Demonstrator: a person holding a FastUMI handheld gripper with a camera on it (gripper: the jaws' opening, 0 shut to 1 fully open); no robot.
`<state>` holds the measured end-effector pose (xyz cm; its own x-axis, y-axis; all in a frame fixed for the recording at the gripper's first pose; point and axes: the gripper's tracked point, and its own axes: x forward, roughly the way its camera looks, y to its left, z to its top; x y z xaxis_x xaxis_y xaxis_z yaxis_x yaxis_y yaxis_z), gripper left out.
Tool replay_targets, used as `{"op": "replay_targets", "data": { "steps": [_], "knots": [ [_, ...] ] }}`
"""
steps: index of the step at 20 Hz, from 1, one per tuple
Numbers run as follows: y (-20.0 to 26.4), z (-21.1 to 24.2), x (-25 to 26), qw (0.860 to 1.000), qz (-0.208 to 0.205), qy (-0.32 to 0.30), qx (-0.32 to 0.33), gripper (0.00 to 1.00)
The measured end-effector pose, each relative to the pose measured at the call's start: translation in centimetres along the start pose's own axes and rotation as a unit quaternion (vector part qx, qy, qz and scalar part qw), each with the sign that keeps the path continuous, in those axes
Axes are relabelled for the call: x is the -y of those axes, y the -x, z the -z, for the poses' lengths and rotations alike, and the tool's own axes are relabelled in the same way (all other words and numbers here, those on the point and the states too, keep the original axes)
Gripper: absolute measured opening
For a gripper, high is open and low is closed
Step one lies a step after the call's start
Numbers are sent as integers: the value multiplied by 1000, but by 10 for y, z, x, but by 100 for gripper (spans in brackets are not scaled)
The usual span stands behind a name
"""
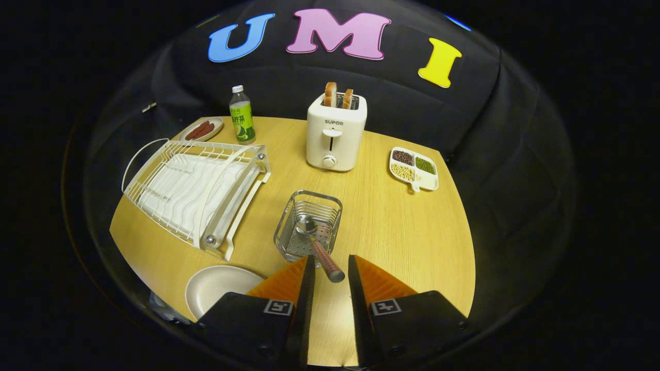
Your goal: Take the plate from the dish rack, then take the spoon from the basket and place it into the plate.
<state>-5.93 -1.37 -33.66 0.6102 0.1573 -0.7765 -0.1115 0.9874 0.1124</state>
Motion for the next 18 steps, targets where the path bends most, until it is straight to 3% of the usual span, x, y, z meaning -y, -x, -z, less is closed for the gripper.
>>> {"op": "replay_targets", "data": {
  "steps": [2,5,8,18],
  "knots": [
    [-6,1,-2,1000,-3,-5,-1,26],
    [-6,0,-11,999,-31,-20,-2,23],
    [-1,-2,-16,998,-49,-34,0,12],
    [30,-26,-12,997,-42,-53,28,12]
  ]
}}
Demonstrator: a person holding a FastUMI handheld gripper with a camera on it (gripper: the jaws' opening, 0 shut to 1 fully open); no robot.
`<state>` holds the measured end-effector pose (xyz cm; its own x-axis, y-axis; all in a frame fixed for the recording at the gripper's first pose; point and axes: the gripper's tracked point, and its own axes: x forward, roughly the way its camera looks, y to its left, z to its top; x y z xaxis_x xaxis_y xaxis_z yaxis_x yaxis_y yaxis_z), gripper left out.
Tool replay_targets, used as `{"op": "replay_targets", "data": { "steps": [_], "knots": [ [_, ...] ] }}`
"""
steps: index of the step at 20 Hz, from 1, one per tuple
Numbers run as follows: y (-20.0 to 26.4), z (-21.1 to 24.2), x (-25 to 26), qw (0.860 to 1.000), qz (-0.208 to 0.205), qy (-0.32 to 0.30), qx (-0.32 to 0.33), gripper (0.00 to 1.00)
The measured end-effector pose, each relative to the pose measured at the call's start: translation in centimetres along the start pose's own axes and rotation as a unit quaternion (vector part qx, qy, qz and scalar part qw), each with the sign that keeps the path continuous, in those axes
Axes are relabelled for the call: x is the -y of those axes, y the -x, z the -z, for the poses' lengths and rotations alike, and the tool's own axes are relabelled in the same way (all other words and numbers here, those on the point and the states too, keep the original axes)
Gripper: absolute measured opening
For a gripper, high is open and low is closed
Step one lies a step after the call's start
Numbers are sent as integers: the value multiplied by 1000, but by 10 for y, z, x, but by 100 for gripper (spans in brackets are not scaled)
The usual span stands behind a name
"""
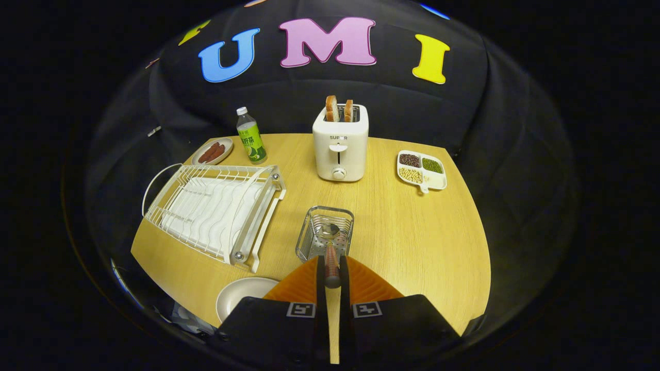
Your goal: Take the plate from the dish rack, then take the spoon from the basket and place it into the plate.
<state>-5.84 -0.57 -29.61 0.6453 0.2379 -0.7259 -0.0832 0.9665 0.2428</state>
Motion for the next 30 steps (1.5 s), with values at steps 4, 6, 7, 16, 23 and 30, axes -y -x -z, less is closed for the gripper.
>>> {"op": "replay_targets", "data": {
  "steps": [4,6,7,16,23,30],
  "knots": [
    [19,-15,-1,1000,0,1,18,11],
    [32,-25,-3,999,-1,4,32,11],
    [38,-29,-5,999,-2,4,39,11],
    [114,-16,-38,998,-51,11,40,11],
    [110,66,-62,996,-88,2,-28,11],
    [79,114,-77,993,-101,16,-61,11]
  ]
}}
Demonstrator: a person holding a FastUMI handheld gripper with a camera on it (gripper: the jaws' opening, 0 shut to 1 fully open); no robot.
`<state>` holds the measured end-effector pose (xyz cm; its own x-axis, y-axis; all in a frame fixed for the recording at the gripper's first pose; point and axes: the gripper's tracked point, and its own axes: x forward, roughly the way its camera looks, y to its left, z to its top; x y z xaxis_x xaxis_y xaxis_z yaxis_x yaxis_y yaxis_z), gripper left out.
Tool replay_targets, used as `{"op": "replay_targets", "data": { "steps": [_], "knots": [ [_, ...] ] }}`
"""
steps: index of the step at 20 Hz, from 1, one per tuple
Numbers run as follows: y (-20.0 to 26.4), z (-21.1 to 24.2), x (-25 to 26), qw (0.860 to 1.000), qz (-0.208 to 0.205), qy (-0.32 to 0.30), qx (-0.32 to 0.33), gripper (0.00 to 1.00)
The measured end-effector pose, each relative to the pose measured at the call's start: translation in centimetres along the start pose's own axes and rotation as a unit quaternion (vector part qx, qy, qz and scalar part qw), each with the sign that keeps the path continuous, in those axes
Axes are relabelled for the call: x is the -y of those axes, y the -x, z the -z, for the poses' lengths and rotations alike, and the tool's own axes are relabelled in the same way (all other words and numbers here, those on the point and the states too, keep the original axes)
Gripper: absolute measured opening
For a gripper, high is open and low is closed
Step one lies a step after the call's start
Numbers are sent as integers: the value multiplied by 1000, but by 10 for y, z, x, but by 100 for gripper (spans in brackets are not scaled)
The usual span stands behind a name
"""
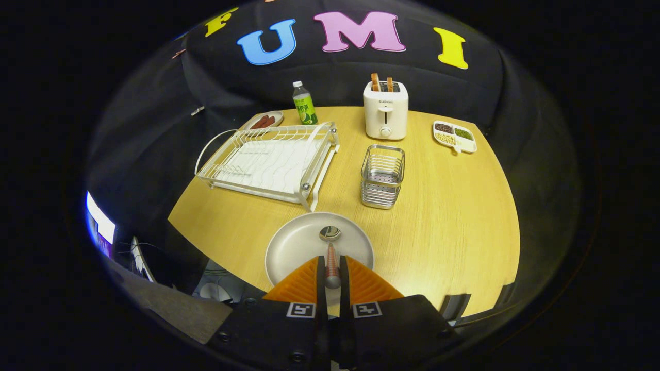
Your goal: Take the plate from the dish rack, then take the spoon from the basket and place it into the plate.
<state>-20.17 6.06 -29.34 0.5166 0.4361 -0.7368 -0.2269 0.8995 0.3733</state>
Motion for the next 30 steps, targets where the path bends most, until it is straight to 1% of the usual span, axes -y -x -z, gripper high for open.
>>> {"op": "replay_targets", "data": {
  "steps": [5,7,9,12,15,16,19,22,23,24,26,30],
  "knots": [
    [-21,14,-5,1000,-19,9,-10,11],
    [-27,23,-4,999,-20,19,-19,11],
    [-35,38,0,999,-13,37,-38,12],
    [-44,57,5,996,0,60,-60,15],
    [-50,61,8,996,8,57,-64,20],
    [-52,61,10,996,10,54,-63,24],
    [-52,57,8,997,10,49,-59,43],
    [-50,57,7,997,13,49,-56,87],
    [-49,56,6,997,14,48,-54,94],
    [-46,52,5,998,15,47,-48,99],
    [-39,38,3,998,19,43,-30,100],
    [-16,-20,1,998,36,49,35,100]
  ]
}}
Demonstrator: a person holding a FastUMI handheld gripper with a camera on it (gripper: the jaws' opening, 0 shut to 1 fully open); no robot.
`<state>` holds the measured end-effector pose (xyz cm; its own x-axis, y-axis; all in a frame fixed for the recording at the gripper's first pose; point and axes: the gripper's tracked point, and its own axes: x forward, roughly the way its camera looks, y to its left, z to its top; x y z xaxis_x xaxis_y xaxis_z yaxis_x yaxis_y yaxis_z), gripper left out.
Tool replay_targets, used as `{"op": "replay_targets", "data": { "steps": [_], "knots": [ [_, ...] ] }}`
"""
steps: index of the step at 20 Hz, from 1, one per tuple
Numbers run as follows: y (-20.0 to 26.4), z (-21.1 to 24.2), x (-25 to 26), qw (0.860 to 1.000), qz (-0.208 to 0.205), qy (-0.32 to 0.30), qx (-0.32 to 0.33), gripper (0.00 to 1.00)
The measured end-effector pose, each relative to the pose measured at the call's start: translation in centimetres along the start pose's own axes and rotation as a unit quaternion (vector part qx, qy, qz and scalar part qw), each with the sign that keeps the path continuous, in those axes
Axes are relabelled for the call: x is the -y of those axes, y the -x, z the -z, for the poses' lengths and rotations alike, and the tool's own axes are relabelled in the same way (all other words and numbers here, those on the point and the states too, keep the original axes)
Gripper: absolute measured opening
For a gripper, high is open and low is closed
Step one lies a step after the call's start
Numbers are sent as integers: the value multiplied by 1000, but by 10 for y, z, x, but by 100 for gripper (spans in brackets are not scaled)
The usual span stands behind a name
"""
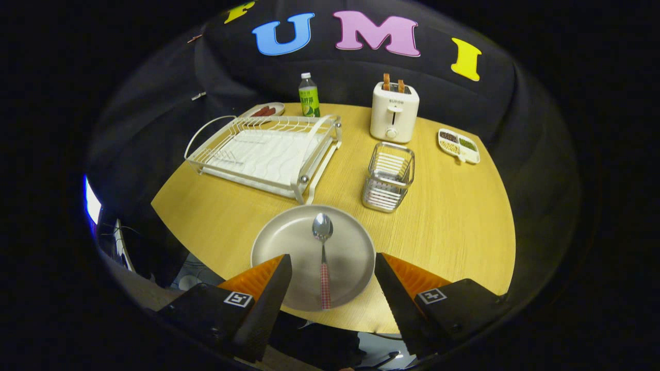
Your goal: Take the plate from the dish rack, then take the spoon from the basket and place it into the plate.
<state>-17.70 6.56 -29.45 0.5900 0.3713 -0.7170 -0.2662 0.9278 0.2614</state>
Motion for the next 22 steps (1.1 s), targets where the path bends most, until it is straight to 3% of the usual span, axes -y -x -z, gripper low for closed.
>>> {"op": "replay_targets", "data": {
  "steps": [11,22],
  "knots": [
    [81,-177,5,983,20,3,184,97],
    [178,-284,6,937,57,21,344,97]
  ]
}}
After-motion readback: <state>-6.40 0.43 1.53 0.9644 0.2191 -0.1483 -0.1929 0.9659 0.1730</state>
